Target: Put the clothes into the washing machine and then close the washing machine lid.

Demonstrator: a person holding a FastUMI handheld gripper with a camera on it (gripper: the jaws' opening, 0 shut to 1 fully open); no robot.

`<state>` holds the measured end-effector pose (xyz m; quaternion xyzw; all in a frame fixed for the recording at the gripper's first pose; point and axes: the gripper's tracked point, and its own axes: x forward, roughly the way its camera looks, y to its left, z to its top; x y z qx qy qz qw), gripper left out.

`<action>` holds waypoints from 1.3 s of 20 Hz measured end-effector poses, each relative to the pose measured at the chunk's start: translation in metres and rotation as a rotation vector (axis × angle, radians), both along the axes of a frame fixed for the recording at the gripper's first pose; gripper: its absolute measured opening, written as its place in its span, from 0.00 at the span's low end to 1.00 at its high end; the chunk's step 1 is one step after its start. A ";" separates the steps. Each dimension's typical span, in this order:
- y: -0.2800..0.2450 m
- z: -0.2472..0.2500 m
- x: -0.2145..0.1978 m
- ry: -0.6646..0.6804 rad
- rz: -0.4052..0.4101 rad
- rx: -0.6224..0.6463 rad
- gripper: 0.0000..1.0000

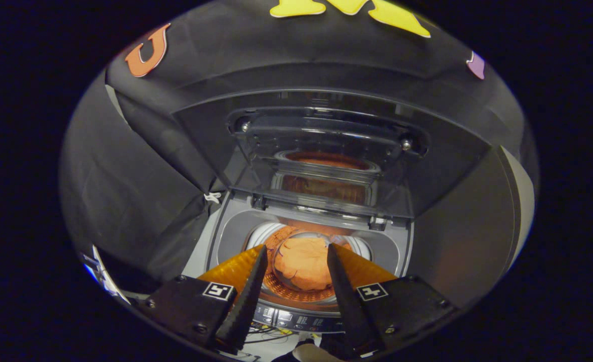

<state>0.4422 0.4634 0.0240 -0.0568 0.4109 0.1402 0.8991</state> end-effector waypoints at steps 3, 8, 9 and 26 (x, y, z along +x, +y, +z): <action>-0.002 0.005 0.002 -0.030 0.006 -0.006 0.75; -0.007 0.023 0.006 -0.110 0.016 -0.017 0.75; -0.008 0.026 0.007 -0.130 0.019 -0.012 0.75; -0.004 0.169 0.027 -0.484 0.004 0.080 0.75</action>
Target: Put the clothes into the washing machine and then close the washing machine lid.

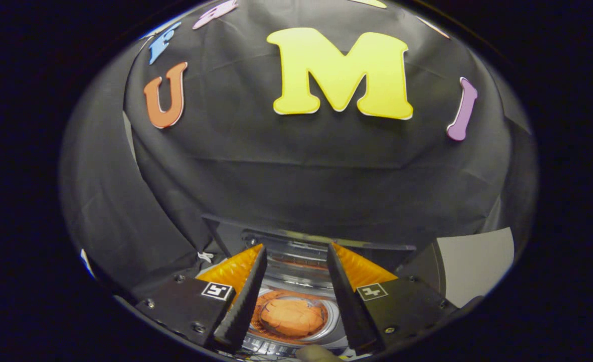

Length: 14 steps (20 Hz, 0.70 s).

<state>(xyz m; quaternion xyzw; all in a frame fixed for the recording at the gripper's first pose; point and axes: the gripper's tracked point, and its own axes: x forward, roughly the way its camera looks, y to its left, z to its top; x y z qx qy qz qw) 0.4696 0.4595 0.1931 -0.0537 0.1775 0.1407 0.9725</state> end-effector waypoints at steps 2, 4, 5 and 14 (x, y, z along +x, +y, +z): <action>0.001 0.013 0.008 -0.013 -0.014 0.012 0.76; 0.007 0.025 0.018 -0.024 -0.034 0.030 0.76; 0.006 0.028 0.024 -0.031 -0.053 0.043 0.76; 0.020 0.000 0.069 0.081 -0.132 0.089 0.76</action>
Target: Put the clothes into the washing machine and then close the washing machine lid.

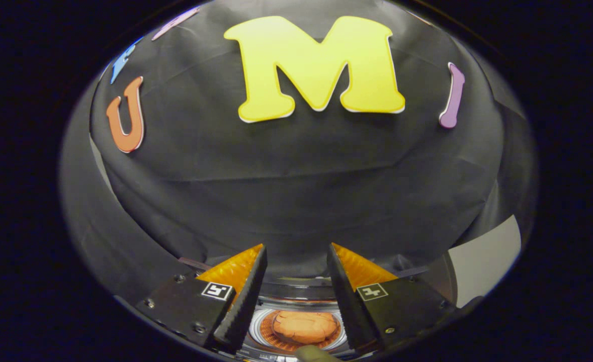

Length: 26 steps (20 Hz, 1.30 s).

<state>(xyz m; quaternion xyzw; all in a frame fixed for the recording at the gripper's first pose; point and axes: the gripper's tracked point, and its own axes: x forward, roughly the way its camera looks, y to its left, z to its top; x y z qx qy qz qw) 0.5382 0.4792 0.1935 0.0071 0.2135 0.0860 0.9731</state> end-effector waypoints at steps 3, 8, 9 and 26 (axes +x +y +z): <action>0.001 -0.017 0.009 0.049 -0.025 0.002 0.76; -0.001 -0.032 0.016 0.073 -0.052 -0.016 0.76; -0.001 -0.034 0.015 0.073 -0.055 -0.023 0.75; -0.002 -0.047 -0.032 -0.013 -0.024 -0.033 0.76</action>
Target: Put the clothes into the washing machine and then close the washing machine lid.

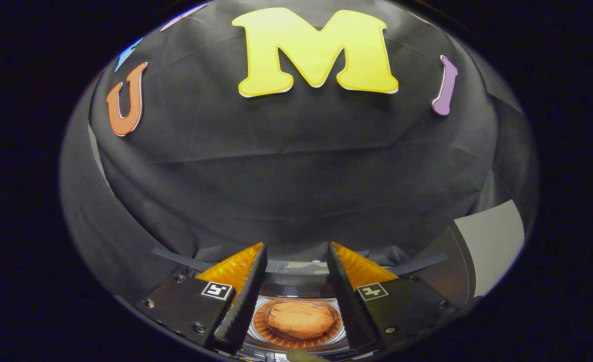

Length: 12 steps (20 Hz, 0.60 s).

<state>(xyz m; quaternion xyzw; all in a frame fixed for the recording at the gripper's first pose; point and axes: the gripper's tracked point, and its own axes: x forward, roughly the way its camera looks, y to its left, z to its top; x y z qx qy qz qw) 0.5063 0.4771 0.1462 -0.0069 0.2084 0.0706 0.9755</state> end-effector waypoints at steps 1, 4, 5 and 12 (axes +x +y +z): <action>-0.001 -0.001 -0.005 -0.007 0.004 -0.003 0.76; -0.002 -0.006 -0.019 -0.015 0.009 -0.005 0.76; -0.002 -0.007 -0.022 -0.013 0.009 -0.005 0.76; -0.006 -0.018 -0.042 -0.004 0.013 -0.010 0.76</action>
